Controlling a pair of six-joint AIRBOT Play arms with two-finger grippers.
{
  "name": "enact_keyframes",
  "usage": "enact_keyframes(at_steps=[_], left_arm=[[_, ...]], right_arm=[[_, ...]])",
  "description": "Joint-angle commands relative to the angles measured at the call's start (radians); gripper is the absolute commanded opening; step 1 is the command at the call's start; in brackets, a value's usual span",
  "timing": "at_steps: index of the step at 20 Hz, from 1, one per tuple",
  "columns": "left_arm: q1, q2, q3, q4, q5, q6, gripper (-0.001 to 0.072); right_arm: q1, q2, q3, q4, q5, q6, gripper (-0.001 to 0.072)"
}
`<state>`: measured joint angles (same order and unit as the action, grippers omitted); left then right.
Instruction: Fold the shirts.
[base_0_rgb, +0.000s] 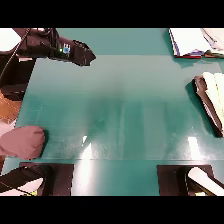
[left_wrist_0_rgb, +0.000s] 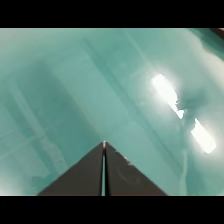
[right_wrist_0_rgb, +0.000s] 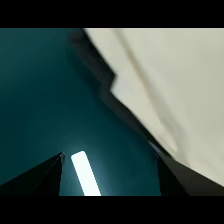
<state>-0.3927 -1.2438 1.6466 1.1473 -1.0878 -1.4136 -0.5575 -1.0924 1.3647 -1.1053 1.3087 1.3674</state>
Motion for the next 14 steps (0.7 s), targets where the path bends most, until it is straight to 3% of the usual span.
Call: enact_keyframes(at_steps=[1,3,5,6,14], left_arm=[[0.001,0.000,0.000,0.001,0.000,0.000,0.0024],[0.001,0.000,0.000,-0.003,0.013,0.000,0.0024],[0.001,0.000,0.000,-0.003,0.029,0.000,0.0024],[0.001,0.000,0.000,-0.003,0.040,0.000,0.0024],[0.001,0.000,0.000,-0.003,0.116,0.000,0.0024]], right_arm=[[0.262,0.041,0.042,0.061,-0.034,0.001,0.0612],[0.415,0.059,0.042,0.057,-0.075,0.000,0.0406],[0.540,0.070,0.042,0.055,-0.112,0.000,0.0100],[0.587,0.070,0.042,0.056,-0.129,0.000,0.0015],[0.720,0.046,0.040,0.058,-0.146,0.000,0.0015]])
